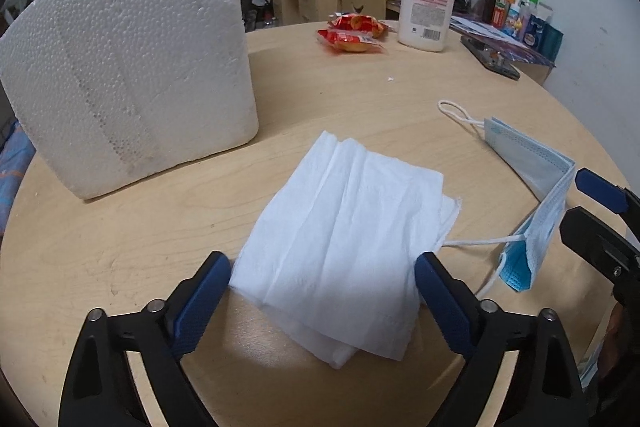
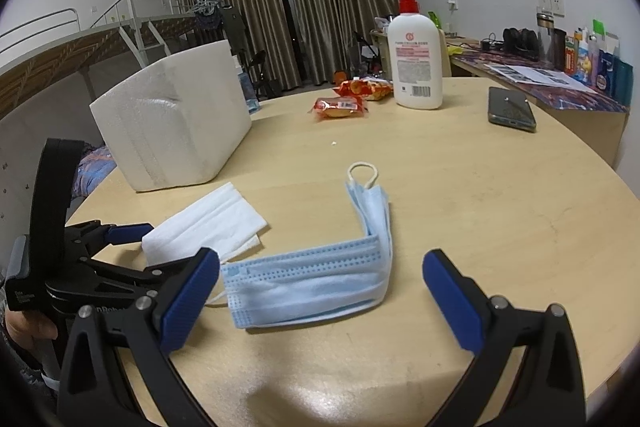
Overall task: Organize soft objects
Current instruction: 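Grasp the white napkin with the left tool and lift it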
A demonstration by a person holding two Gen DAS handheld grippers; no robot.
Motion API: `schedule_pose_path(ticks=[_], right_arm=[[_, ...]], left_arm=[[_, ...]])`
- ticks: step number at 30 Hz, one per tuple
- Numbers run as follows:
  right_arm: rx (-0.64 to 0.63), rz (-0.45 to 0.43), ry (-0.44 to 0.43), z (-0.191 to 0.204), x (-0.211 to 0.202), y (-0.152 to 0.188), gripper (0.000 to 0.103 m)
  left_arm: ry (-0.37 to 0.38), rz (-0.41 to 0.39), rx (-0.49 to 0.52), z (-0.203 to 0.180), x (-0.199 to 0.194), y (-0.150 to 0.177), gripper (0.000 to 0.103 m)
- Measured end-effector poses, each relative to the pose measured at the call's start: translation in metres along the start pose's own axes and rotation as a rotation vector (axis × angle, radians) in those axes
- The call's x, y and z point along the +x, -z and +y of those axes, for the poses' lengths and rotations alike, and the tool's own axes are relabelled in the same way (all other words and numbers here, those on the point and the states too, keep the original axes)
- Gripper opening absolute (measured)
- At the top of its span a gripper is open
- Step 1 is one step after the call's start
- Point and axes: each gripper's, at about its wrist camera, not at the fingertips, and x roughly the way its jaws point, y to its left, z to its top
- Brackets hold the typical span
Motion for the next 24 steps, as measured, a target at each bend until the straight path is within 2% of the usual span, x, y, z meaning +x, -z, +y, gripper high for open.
schedule_pose_path(ticks=[2,4,5,6,7,9,13,18,24], right_arm=[[-0.004,0.001,0.002,0.001,-0.001,0.0,0.103],[-0.008,-0.001,0.005,0.001,-0.002,0.0,0.103],[-0.008,-0.001,0.008,0.001,-0.002,0.0,0.103],[-0.008,0.0,0.01,0.002,-0.003,0.001,0.103],[-0.01,0.0,0.012,0.003,-0.003,0.001,0.103],[-0.013,-0.001,0.017,0.005,-0.004,0.001,0.103],[-0.022,-0.003,0.021,0.008,-0.006,0.0,0.103],[-0.032,0.006,0.016,0.011,-0.003,0.001,0.103],[-0.022,0.02,0.026,0.013,0.001,-0.001,0.103]], left_arm=[[0.006,-0.017,0.001,0.0,-0.004,0.002,0.08],[0.012,-0.038,0.003,0.0,-0.008,0.005,0.061],[0.02,-0.047,0.001,0.0,-0.009,0.006,0.056],[0.037,-0.059,-0.004,0.001,-0.011,0.008,0.048],[0.059,-0.068,-0.01,0.002,-0.012,0.008,0.033],[0.12,-0.08,-0.023,0.005,-0.013,0.01,0.02],[0.173,-0.096,-0.024,0.006,-0.016,0.01,0.015],[0.227,-0.181,-0.005,0.005,-0.031,0.014,0.013],[0.254,-0.213,0.002,0.006,-0.039,0.017,0.01]])
